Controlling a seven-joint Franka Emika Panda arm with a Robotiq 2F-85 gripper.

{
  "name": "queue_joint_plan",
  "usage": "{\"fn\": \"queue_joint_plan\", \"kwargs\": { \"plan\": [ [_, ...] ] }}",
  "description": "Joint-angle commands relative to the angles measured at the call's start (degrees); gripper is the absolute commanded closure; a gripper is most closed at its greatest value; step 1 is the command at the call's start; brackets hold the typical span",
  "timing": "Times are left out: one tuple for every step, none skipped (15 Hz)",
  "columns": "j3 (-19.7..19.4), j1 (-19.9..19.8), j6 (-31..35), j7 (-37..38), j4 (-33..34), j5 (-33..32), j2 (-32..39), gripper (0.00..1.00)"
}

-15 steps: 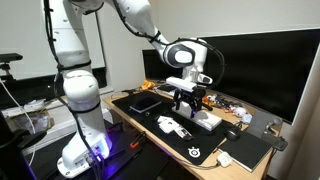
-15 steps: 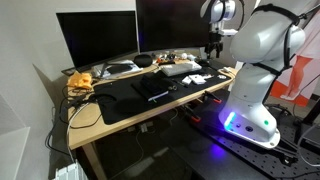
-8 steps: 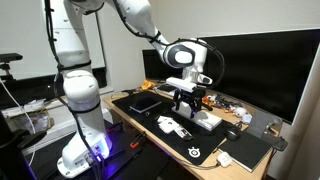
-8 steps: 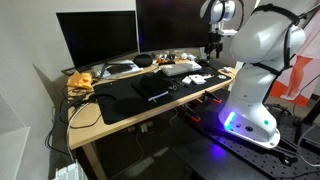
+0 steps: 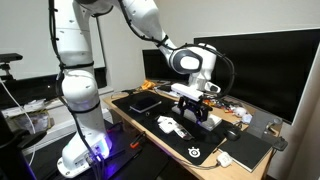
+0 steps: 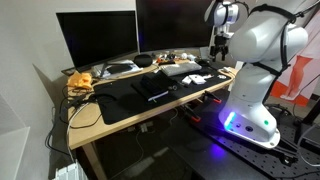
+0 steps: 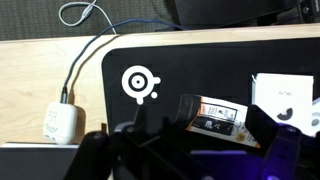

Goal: Move the white object from the bottom right corner of the table to the center of the table

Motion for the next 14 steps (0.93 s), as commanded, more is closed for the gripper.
{"fn": "queue_joint_plan", "kwargs": {
  "plan": [
    [-0.6,-2.6,1.4,-3.9,1.3,0.1,2.7,0.0],
    [-0.6,-3.2,1.5,-4.8,1.6,0.5,3.5,0.0],
    [-0.7,-3.9,2.0,-5.3,2.1,1.1,4.6,0.0],
    [-0.6,-4.5,2.4,-5.7,2.7,1.8,5.7,0.0],
    [-0.5,-5.0,2.8,-5.5,3.4,2.1,6.8,0.0],
    [-0.3,-5.7,3.1,-5.5,4.4,2.8,8.1,0.0],
    [-0.1,-6.3,3.2,-5.4,5.5,3.8,9.5,0.0],
    [0.1,-6.9,3.1,-5.3,6.9,4.9,11.1,0.0],
    [0.4,-7.6,2.8,-4.8,8.6,5.9,12.9,0.0],
    [0.7,-8.2,2.4,-4.2,10.1,6.7,14.5,0.0],
    [1.1,-9.1,2.0,-4.0,11.7,7.4,15.8,0.0],
    [1.5,-10.0,1.6,-4.0,13.1,8.0,17.0,0.0],
    [1.9,-10.9,1.2,-3.9,14.3,8.4,17.8,0.0],
    [2.3,-11.7,1.2,-3.6,15.4,8.6,18.7,0.0]
  ]
}}
